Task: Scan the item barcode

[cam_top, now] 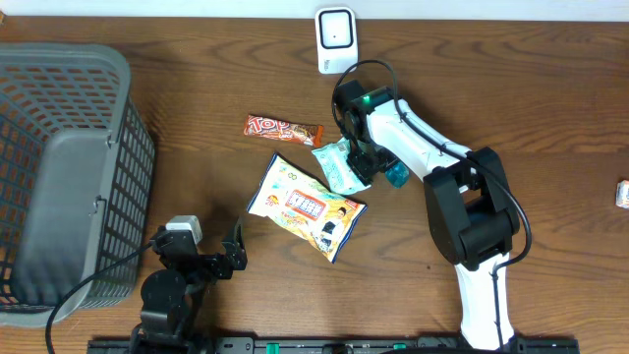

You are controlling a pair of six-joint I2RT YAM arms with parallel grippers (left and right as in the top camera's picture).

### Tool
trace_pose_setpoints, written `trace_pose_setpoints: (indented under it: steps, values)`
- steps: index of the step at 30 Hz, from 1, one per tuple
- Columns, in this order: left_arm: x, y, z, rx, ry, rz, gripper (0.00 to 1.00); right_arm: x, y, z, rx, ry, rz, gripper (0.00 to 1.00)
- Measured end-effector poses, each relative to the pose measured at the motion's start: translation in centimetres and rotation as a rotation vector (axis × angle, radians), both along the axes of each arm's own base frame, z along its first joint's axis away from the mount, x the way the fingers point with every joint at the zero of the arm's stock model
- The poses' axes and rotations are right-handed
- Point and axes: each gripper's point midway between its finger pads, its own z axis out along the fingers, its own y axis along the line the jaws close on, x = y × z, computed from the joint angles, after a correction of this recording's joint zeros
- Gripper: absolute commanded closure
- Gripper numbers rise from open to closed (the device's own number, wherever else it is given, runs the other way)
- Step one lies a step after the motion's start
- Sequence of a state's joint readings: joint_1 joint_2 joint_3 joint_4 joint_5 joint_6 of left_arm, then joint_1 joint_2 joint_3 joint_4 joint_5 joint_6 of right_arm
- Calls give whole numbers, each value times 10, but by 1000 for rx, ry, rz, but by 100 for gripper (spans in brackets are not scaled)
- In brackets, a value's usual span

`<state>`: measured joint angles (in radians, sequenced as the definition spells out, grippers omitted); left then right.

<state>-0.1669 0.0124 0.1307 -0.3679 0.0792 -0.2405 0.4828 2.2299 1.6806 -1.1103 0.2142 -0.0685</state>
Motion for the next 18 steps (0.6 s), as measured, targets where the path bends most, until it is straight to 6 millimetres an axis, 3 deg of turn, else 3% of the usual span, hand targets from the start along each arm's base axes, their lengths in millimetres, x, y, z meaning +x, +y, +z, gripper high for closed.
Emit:
trace_pose_setpoints:
  steps: [4,6,9,10,14,18]
  values:
    - [0,0,0,0,0,0,2,0,-1,1,-4,-3,-15,35]
    - [0,0,0,0,0,0,2,-1,-1,0,-3,-2,-21,49]
    - [0,0,0,0,0,0,2,-3,-1,-1,-3,10,-33,81]
    - [0,0,0,0,0,0,2,-5,0,-2,9,21,-42,85]
    - [0,0,0,0,0,0,2,-8,-2,-1,22,38,-66,99]
    - [0,0,0,0,0,0,2,-3,-8,-1,-1,17,-86,99]
